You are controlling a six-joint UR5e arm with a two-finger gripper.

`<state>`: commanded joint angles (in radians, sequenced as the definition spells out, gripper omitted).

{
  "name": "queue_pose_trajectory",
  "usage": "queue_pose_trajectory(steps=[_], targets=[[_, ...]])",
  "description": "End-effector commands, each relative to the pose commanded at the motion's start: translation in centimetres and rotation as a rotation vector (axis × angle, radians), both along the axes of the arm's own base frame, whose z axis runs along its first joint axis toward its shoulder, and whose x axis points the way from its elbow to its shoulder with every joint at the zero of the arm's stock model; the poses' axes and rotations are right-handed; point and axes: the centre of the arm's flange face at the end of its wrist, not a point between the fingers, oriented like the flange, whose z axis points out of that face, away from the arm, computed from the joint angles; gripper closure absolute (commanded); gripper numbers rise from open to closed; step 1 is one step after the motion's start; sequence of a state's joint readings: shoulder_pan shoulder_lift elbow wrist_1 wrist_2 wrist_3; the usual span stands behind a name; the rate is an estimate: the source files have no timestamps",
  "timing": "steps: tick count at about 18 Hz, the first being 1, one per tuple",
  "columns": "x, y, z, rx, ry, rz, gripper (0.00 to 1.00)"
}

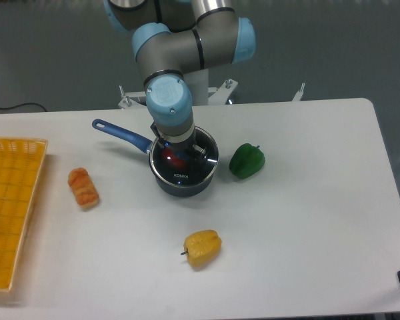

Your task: Close the pot lid

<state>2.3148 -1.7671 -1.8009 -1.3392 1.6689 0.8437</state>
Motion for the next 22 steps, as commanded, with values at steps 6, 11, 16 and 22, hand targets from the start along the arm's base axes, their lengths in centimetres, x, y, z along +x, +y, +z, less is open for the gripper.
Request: queue_pose_trajectory(steps=[6, 11, 16, 22], targets=[[-0.01, -0.04, -0.14, -0.005, 0.001, 0.005, 0.33], [0.03, 0.06, -0.07, -0.002, 0.003, 0.007, 0.33], [0.02, 0.05, -0.06, -0.003, 0.005, 0.008, 0.32], [0.39, 0.54, -0.83, -0.005, 0.007, -0.001, 0.31]])
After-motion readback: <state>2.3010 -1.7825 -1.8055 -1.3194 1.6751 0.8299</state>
